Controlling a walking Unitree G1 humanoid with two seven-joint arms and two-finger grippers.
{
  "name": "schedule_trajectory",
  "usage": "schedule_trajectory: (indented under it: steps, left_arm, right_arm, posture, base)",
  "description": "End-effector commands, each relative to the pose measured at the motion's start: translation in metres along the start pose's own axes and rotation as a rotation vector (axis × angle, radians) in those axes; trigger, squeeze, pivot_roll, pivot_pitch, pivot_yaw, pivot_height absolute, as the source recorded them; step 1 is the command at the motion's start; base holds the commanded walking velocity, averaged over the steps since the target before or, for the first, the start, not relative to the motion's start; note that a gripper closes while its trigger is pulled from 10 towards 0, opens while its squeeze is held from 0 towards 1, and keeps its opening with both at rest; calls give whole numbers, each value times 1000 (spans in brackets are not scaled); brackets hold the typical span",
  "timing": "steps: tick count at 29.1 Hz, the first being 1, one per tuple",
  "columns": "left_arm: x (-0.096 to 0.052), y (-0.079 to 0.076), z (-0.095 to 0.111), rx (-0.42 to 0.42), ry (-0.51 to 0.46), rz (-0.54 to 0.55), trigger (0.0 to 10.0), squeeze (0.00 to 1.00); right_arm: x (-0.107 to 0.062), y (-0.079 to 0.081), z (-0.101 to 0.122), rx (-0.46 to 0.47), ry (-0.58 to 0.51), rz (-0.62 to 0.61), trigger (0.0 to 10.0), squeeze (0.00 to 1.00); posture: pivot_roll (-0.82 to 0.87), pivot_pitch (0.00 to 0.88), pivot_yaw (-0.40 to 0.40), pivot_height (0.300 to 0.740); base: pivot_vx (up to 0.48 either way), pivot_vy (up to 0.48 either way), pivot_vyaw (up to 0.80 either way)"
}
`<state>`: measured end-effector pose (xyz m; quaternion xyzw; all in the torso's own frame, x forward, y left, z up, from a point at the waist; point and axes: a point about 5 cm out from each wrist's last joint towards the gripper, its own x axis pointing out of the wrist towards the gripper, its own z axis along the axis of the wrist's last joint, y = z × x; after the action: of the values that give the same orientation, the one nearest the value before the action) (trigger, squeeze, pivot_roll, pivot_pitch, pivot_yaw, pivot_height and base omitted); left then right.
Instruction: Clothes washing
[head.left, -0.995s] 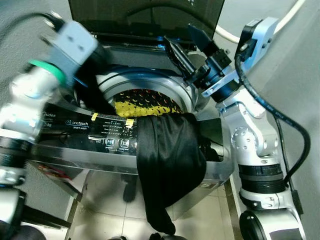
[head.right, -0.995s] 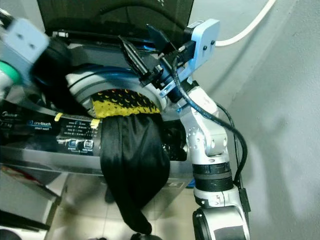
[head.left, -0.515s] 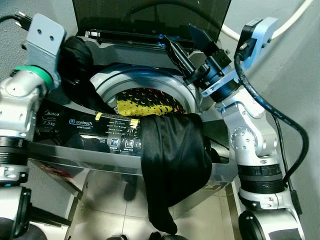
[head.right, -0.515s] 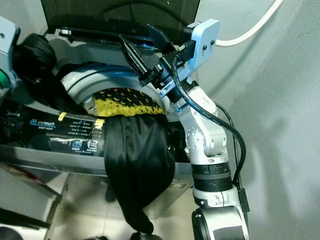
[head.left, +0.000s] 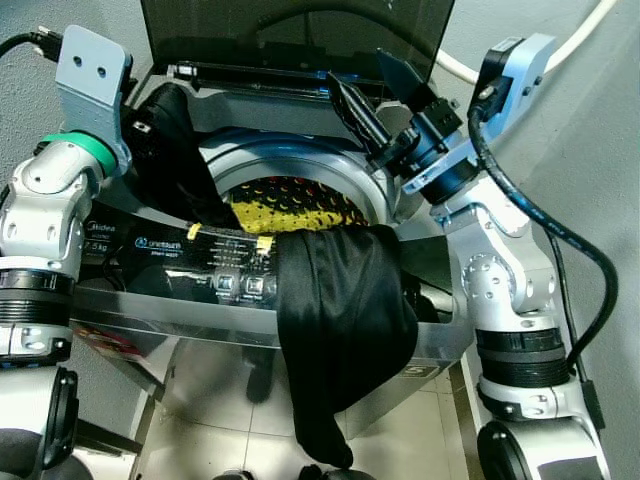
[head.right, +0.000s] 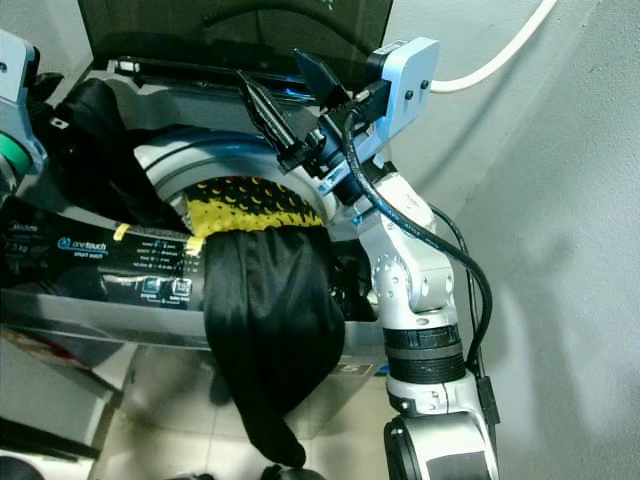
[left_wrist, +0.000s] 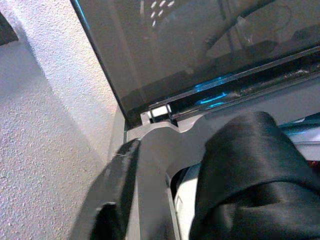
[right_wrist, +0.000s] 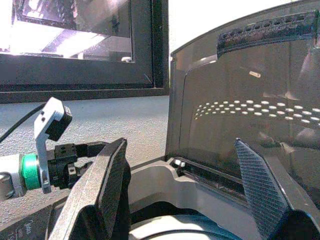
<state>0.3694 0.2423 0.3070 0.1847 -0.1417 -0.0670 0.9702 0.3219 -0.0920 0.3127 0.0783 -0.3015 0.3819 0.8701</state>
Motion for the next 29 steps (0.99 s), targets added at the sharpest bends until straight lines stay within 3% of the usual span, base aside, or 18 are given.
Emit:
schedule_trajectory:
  steps: [1, 10, 13, 14, 15, 16, 19, 21, 23, 25, 26, 27, 28, 29]
  left_arm:
    - [0, 2, 2, -8, -17, 5, 10000, 1000]
    - [0, 3, 3, -9, -27, 7, 10000, 1000]
    - [-1, -2, 7, 42, -41, -14, 10000, 1000]
    - [-3, -8, 14, 125, -84, -22, 10000, 0]
    - [-3, -8, 14, 125, -84, -22, 10000, 0]
    - [-4, -13, 19, 181, -116, -29, 10000, 0]
    - [-10, -27, 43, 172, -268, -25, 10000, 0]
    - [-24, -54, 64, 179, -387, -130, 10000, 0]
    - [-32, -68, 71, 161, -425, -210, 10000, 0]
    - [-34, -70, 72, 157, -431, -227, 10000, 0]
    - [-40, -80, 75, 84, -431, -327, 10000, 0]
    - [-40, -80, 75, 84, -431, -327, 10000, 0]
    - [-47, -89, 79, 1, -435, -430, 10000, 0]
    - [-47, -89, 79, 1, -435, -430, 10000, 0]
  right_arm:
    - [-1, 2, 0, -7, 7, 11, 10000, 0]
    - [-1, 1, 0, -7, 8, 14, 10000, 0]
    - [-1, 2, 0, -7, 10, 18, 10000, 0]
    - [-1, 3, -1, -7, 14, 27, 10000, 0]
    - [-1, 3, -1, -7, 14, 27, 10000, 0]
    - [-1, 4, -1, -7, 17, 33, 10000, 0]
    - [-2, 5, -2, -8, 22, 43, 10000, 0]
    - [-2, 5, -2, -7, 17, 39, 10000, 0]
    - [-1, 5, -2, -7, 16, 35, 10000, 0]
    - [-1, 5, -2, -8, 15, 34, 10000, 0]
    - [-1, 4, -2, -7, 16, 32, 10000, 0]
    - [-1, 4, -2, -7, 16, 32, 10000, 0]
    - [-1, 4, -2, -7, 16, 31, 10000, 0]
    - [-1, 4, -2, -7, 16, 31, 10000, 0]
  posture:
    - [56, 80, -9, 740]
    - [56, 76, -11, 740]
    - [56, 75, -12, 740]
    - [56, 72, -11, 740]
    - [56, 72, -11, 740]
    - [56, 72, -11, 740]
    - [58, 72, -9, 740]
    - [59, 71, -10, 740]
    - [59, 71, -10, 740]
    - [59, 71, -10, 740]
    - [66, 71, -13, 740]
    - [66, 71, -13, 740]
    - [67, 71, -12, 740]
    - [67, 71, -12, 740]
  base:
    - [0, 0, 0]
    - [0, 0, 0]
    - [0, 0, 0]
    - [0, 0, 0]
    - [0, 0, 0]
    - [0, 0, 0]
    - [0, 0, 0]
    - [0, 0, 0]
    - [0, 0, 0]
    - [0, 0, 0]
    - [0, 0, 0]
    - [0, 0, 0]
    - [0, 0, 0]
    - [0, 0, 0]
